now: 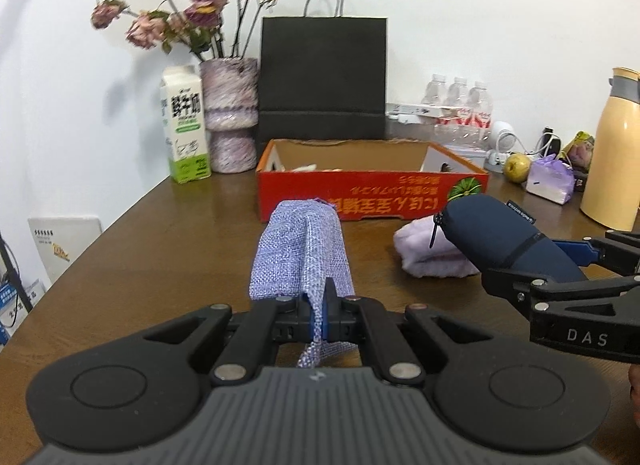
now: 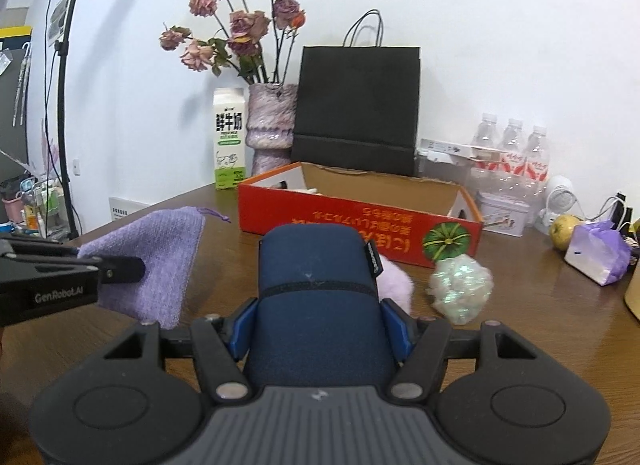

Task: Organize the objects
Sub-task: 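Carry the linen pouch and navy pouch over the red box with both tools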

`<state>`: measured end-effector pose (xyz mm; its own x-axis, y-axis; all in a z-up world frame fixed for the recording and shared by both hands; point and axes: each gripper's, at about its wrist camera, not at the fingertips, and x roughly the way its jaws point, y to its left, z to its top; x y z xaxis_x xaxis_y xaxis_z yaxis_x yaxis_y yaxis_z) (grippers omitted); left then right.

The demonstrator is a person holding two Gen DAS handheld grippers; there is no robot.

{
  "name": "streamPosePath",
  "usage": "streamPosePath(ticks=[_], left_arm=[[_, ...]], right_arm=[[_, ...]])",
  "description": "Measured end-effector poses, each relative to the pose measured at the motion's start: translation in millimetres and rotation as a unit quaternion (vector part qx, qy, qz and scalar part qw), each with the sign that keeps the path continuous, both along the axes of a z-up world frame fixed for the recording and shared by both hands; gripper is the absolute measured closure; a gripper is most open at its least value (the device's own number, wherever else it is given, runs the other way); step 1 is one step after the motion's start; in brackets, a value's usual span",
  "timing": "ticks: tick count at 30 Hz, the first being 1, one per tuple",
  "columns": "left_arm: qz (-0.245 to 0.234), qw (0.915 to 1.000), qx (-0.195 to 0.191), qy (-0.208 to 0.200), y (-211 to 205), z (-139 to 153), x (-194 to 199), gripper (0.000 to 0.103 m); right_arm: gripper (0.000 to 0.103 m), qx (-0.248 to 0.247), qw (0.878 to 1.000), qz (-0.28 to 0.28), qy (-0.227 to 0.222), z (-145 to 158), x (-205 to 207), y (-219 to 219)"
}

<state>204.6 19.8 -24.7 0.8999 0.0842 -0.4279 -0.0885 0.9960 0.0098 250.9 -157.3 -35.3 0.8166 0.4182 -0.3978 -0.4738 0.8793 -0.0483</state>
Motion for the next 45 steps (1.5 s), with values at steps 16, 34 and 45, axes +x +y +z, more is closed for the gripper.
streamPosePath(ticks=[16,34,45], left_arm=[[-0.021,0.9997,0.005,-0.011,-31,19,34,0.099],[-0.016,0.9993,-0.011,-0.031,-21,41,90,0.099],[-0.010,0.9990,-0.025,-0.035,-7,46,129,0.099]], right_arm=[[0.040,-0.009,1.000,-0.008,-0.003,14,27,-27],[0.040,-0.004,1.000,-0.020,-0.009,34,76,-2],[0.040,0.008,1.000,-0.021,-0.012,41,114,17]])
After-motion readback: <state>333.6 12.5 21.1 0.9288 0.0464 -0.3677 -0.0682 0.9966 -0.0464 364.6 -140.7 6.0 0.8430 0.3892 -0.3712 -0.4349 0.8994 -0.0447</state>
